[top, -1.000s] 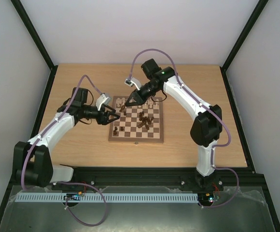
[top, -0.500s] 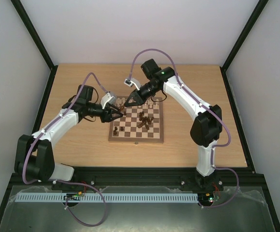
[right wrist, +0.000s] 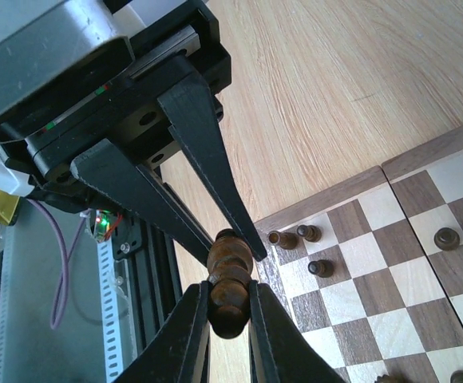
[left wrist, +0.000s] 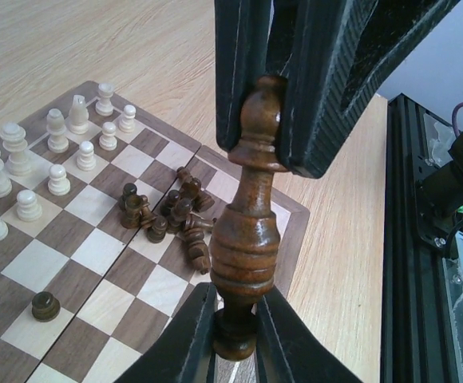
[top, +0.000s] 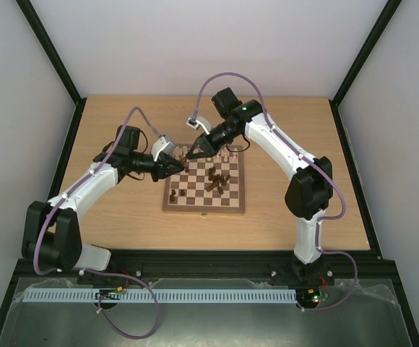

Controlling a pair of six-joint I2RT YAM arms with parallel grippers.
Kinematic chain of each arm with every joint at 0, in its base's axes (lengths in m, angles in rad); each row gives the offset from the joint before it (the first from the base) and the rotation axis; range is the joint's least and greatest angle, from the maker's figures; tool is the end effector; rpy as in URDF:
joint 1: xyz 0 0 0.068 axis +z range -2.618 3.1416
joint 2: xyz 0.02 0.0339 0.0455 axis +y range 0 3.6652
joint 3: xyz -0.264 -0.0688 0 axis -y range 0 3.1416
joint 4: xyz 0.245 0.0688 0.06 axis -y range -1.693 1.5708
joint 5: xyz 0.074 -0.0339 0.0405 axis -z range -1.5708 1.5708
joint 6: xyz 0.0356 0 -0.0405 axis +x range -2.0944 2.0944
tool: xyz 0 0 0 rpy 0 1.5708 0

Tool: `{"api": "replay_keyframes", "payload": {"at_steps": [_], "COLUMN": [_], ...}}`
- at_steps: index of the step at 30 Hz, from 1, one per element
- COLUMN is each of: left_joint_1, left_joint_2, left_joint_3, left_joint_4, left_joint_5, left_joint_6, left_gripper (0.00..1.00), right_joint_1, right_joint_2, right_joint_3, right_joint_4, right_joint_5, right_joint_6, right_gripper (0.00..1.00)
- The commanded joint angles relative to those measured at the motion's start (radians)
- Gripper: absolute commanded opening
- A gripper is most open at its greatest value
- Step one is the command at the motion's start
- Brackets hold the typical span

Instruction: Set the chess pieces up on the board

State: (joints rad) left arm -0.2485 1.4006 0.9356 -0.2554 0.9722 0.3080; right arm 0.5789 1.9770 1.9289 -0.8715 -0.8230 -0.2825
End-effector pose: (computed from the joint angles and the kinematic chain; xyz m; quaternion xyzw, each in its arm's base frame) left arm 0.2757 -0.1003 0.2554 0.4065 0.7215 -0.4145 0.3772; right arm 0.3469 0.2579 0.3261 -0.4788 0.7356 0.4181 0.2340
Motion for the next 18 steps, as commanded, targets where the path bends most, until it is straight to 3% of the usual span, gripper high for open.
{"api": "replay_keyframes", "payload": {"at_steps": [1,9,14,18], "left_joint_1": [-0.002,0.028,0.121,0.192], "left_joint_2": [0.005,-0.040,-0.085,-0.103], "left_joint_3": [0.014,-0.029,-0.130,-0.183], "left_joint_4": [0.012,-0.062,-0.008,0.021], "left_joint_5": [0.034,-0.009,-0.048,-0.077], "left_joint_6": [0.014,0.043,-0.097,-0.188], "left_gripper": [0.12,0.09,0.09,0.09], "right_joint_1": [0.002,-0.005,0.004,0.049], "right_joint_2": [0.001,-0.019,-0.032,-0.075], "right_joint_3": [0.012,0.030,0.005,-0.108], "right_joint_4": [-0.031,0.003,0.000,0.035], "right_joint_5": [0.034,0.180,0.293,0.412], "right_joint_6": [0.023,0.024,-0.054,-0.170], "right_gripper": [0.06,0.04,0.06,0.06]}}
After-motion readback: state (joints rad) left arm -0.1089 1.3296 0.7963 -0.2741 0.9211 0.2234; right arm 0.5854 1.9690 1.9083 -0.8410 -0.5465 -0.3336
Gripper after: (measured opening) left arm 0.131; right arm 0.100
